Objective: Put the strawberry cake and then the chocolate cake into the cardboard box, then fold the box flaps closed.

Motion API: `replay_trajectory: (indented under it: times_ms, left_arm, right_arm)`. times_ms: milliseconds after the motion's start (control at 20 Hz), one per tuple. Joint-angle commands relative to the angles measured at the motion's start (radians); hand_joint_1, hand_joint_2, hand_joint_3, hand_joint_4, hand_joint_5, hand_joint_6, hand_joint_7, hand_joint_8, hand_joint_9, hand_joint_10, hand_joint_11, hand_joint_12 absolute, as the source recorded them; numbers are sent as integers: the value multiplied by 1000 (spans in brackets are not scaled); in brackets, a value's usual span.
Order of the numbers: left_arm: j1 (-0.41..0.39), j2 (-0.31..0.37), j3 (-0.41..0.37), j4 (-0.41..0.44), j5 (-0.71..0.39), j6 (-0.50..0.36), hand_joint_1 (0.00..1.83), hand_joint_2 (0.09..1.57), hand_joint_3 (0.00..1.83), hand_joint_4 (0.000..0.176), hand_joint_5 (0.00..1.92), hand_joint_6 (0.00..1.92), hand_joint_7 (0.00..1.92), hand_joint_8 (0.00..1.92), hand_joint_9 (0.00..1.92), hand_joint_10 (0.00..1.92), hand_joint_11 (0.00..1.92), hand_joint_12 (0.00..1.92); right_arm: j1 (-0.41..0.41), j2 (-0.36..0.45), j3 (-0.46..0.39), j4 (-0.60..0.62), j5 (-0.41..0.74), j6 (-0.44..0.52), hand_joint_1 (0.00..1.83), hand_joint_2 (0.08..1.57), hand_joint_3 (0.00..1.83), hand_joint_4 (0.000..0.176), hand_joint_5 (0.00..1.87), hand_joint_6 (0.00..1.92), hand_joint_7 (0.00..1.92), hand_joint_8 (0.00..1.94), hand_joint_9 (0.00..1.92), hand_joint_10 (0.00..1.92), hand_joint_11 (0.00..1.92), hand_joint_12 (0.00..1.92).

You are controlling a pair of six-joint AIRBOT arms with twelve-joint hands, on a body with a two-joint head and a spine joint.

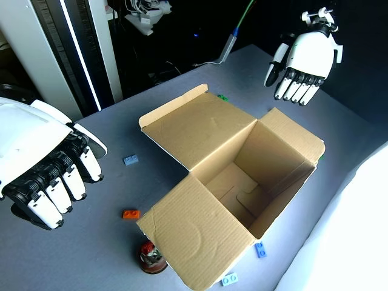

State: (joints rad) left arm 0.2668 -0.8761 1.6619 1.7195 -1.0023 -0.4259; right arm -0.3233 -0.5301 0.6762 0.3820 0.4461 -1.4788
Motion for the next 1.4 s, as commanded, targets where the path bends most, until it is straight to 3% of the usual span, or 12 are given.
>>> replay_trajectory:
  times_ms: [0,100,400,700,900,1000,1100,1350]
  left_arm:
    - [-7,8,6,-84,-16,-1,733,1058,4,35,58,3,45,0,48,3,0,298]
    - [-8,8,15,-84,-23,-1,856,1012,0,47,36,5,38,5,28,5,0,178]
    - [-18,8,15,-57,-25,-1,1057,979,0,47,34,4,20,1,0,0,0,6]
    - [-31,10,9,-18,-25,2,1081,948,0,60,17,1,1,0,0,0,11,6]
    - [-38,16,-17,0,-25,2,1080,950,0,56,20,4,0,0,3,1,30,18]
    - [-53,16,-38,19,-6,6,1060,965,0,59,14,1,0,0,10,4,30,23]
    - [-53,12,-67,29,19,19,1064,966,0,58,11,0,0,0,0,0,21,23]
    - [-17,-44,-72,-7,61,5,1073,969,2,53,31,7,3,0,1,0,6,35]
  right_arm:
    - [6,10,6,-8,118,-4,140,1141,23,1,152,12,156,6,121,12,0,461]
    - [2,10,8,-8,118,-4,156,1127,5,0,137,1,147,1,125,7,0,390]
    - [-14,13,20,63,147,-4,298,1065,0,1,94,1,113,0,98,0,0,432]
    - [-40,12,41,124,149,-3,478,1051,0,5,40,1,46,0,58,1,0,318]
    - [-39,5,40,139,149,-3,606,1039,0,20,56,2,85,3,75,3,0,236]
    - [-38,0,40,143,149,-2,577,1063,4,25,43,1,59,0,55,1,0,119]
    - [-38,-8,40,147,149,-2,568,1051,0,19,62,5,77,5,61,3,0,185]
    - [-38,-16,39,150,143,-2,586,1031,0,26,72,2,98,3,81,3,0,201]
